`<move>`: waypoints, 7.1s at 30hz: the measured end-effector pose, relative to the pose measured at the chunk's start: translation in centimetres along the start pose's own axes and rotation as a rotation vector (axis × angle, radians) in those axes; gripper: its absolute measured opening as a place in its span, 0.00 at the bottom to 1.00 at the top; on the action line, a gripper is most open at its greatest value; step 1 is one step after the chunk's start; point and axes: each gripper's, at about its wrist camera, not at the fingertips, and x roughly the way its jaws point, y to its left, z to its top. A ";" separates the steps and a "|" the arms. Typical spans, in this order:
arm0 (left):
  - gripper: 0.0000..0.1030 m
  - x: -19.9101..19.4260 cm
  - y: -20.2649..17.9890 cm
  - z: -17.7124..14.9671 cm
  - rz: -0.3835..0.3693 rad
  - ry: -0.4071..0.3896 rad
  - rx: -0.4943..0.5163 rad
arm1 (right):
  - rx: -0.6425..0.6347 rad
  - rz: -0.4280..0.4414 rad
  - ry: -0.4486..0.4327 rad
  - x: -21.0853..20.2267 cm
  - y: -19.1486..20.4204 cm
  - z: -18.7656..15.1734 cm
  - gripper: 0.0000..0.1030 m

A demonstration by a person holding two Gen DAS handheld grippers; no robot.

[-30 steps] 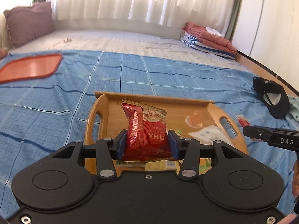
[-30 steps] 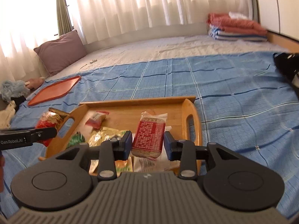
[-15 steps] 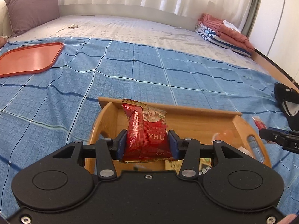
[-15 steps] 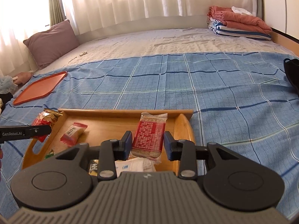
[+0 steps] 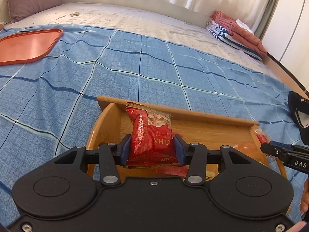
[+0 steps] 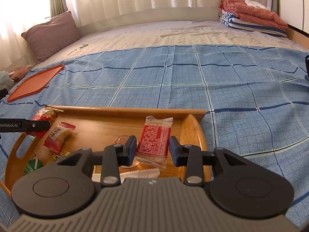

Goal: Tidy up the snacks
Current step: 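Carry the chips bag and red packet over the wooden tray with both tools, then lower both items onto the tray and open both tools, then move both tools back from the tray toward the remaining snacks, then grasp the red-and-white biscuit packet with the left tool while the right tool grasps the brown chocolate packet, then carry the biscuit packet and brown packet over the wooden tray with both tools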

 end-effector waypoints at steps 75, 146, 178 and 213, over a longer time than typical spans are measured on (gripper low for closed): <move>0.91 -31.3 -10.1 -9.4 0.015 -0.194 0.168 | -0.112 0.029 -0.239 -27.6 5.7 -6.2 0.89; 0.48 -22.0 -8.0 -27.2 0.012 -0.080 0.106 | -0.196 0.042 -0.042 -16.4 10.2 -21.7 0.70; 0.38 -20.0 -9.0 -27.5 -0.022 -0.065 0.287 | -0.171 -0.031 -0.104 -18.0 9.8 -23.7 0.69; 0.31 -22.9 -8.5 -26.4 -0.011 -0.113 0.211 | -0.122 -0.048 -0.125 -18.3 10.1 -23.3 0.83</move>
